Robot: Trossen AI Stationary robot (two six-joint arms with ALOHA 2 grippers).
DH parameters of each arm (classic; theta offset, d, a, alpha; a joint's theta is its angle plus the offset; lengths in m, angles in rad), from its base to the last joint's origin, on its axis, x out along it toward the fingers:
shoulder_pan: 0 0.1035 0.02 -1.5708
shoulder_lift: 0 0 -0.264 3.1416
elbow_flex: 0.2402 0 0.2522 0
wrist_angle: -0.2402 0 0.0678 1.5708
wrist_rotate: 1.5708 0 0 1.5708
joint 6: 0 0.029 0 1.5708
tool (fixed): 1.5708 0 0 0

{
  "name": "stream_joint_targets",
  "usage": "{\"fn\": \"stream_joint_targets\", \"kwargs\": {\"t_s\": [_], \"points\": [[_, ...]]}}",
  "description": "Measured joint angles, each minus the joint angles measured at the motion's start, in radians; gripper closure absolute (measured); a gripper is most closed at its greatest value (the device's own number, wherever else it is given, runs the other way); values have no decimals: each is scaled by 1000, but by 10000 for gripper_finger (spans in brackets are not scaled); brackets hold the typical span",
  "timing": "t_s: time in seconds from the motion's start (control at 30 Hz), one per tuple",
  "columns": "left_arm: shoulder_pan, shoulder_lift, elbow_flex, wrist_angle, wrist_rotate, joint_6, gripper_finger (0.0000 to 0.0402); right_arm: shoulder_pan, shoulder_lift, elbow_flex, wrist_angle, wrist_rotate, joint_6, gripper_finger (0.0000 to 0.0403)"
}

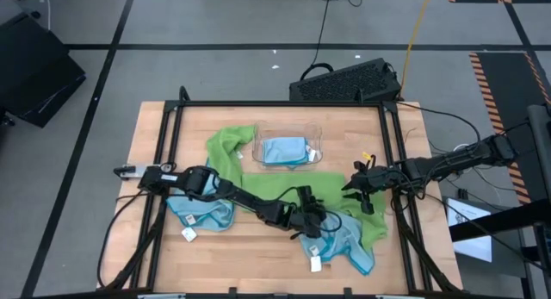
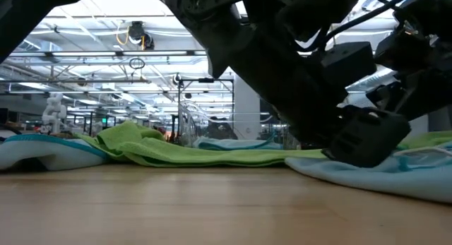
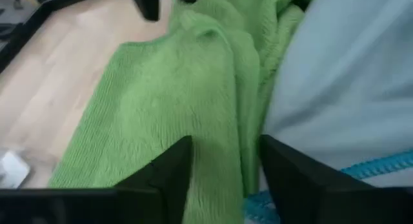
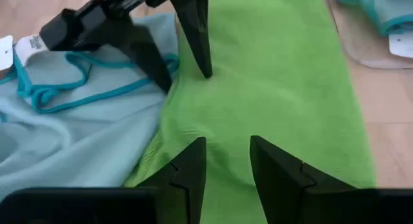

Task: Fold microfiber towels
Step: Fold the bottom left green microfiber cloth

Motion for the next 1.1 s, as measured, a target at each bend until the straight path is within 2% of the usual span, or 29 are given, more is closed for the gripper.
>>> {"fn": "stream_joint_targets", "kwargs": {"t_s": [0.13,0.2,0.27,0.37,0.47,0.6,0.67,0.83,0.93,1.1], "points": [[-1,-4,-1,-9,0,-6,315,11,0,0,1,0,0,291],[0,-4,-1,-6,35,-4,349,18,0,0,3,0,0,291],[6,-4,-2,4,97,2,371,26,0,0,2,0,7,291],[9,-4,-2,25,153,-33,378,43,0,0,2,-1,20,291],[-6,-4,-2,24,117,-59,358,71,0,0,2,-25,36,291],[-31,-10,-4,22,-4,-44,305,121,0,0,3,-113,75,291],[-38,-18,-4,27,-30,-43,277,150,0,0,13,-133,97,291],[-38,-32,-3,23,-55,-72,224,225,6,-3,83,-129,137,291],[-31,-31,-3,-8,-43,-104,214,261,24,-42,178,-131,159,291],[-26,-31,-3,-37,42,-164,213,312,43,-113,221,-130,243,291]]}}
